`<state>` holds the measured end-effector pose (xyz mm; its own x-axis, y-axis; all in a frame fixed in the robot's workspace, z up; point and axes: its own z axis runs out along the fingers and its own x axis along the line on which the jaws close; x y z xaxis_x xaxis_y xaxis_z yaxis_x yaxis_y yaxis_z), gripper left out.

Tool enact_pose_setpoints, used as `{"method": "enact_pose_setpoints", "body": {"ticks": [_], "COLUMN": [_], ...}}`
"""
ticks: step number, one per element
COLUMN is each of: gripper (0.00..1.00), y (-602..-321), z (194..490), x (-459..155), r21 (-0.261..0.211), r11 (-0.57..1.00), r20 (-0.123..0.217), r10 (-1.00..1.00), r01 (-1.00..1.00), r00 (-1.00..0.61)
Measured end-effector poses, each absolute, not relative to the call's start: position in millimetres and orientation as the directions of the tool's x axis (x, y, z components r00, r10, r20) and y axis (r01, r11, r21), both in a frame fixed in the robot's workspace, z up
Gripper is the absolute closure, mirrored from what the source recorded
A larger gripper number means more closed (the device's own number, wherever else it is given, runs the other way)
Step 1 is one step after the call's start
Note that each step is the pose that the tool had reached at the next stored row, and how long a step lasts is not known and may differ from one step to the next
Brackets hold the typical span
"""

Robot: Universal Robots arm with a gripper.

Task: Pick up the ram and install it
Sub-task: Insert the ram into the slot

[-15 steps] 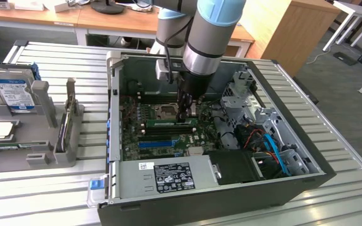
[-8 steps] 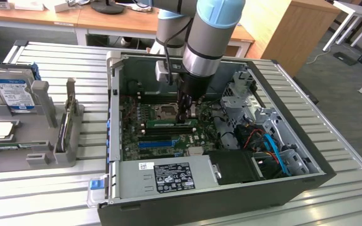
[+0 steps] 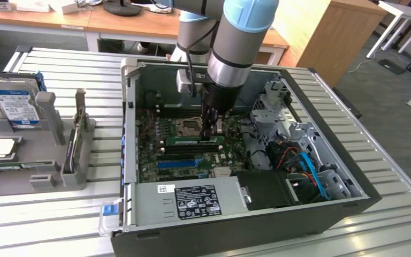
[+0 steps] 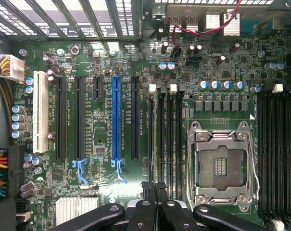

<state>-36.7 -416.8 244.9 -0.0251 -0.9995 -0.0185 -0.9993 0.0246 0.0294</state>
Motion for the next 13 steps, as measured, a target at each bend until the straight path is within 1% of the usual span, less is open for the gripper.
{"method": "enact_pose_setpoints", "body": {"ticks": [13], "gripper": [0.88], "y": [-416.8], "z": [244.5], "x": [-36.7], "r21": [0.029], "r11": [0.012], "r20": [-0.019], "r10": [-1.000], "r01": [-1.000], "r00": [-0.012]}}
